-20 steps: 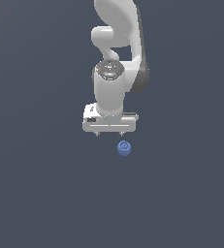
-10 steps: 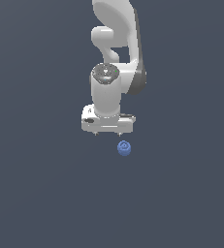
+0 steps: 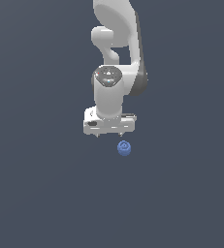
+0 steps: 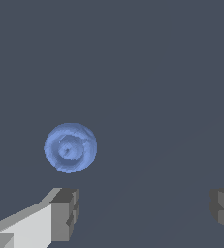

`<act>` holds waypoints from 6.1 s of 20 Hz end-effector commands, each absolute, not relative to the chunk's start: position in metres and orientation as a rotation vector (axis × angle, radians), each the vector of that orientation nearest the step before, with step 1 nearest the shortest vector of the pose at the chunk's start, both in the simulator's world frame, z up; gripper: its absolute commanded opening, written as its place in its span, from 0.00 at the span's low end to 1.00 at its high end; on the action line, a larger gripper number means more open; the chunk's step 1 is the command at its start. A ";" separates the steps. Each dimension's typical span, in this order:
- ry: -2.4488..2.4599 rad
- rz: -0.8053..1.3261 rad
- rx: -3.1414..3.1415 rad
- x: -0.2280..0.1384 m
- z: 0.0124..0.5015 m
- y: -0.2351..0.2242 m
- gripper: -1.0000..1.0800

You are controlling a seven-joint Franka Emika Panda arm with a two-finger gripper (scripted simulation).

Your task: Pick up the object and move it to a goal position.

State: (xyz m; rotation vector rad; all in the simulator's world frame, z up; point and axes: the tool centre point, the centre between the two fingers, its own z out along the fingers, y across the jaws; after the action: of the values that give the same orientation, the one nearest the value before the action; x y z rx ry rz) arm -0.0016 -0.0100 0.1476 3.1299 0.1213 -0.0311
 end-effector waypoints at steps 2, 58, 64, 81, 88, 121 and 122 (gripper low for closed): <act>0.242 -0.032 3.122 -0.001 0.144 -0.006 0.96; 1.887 0.000 2.512 0.005 0.065 0.064 0.96; 1.889 0.000 2.510 0.006 0.045 0.064 0.96; 1.888 0.001 2.510 0.007 0.050 0.062 0.00; 1.889 0.001 2.509 0.007 0.083 0.049 0.00; 1.889 0.000 2.510 0.020 0.376 -0.060 0.00; 1.889 0.000 2.510 0.021 0.378 -0.061 0.00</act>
State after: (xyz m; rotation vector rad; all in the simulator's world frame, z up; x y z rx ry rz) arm 0.0200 -0.0593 0.3742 2.5102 1.8884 0.0018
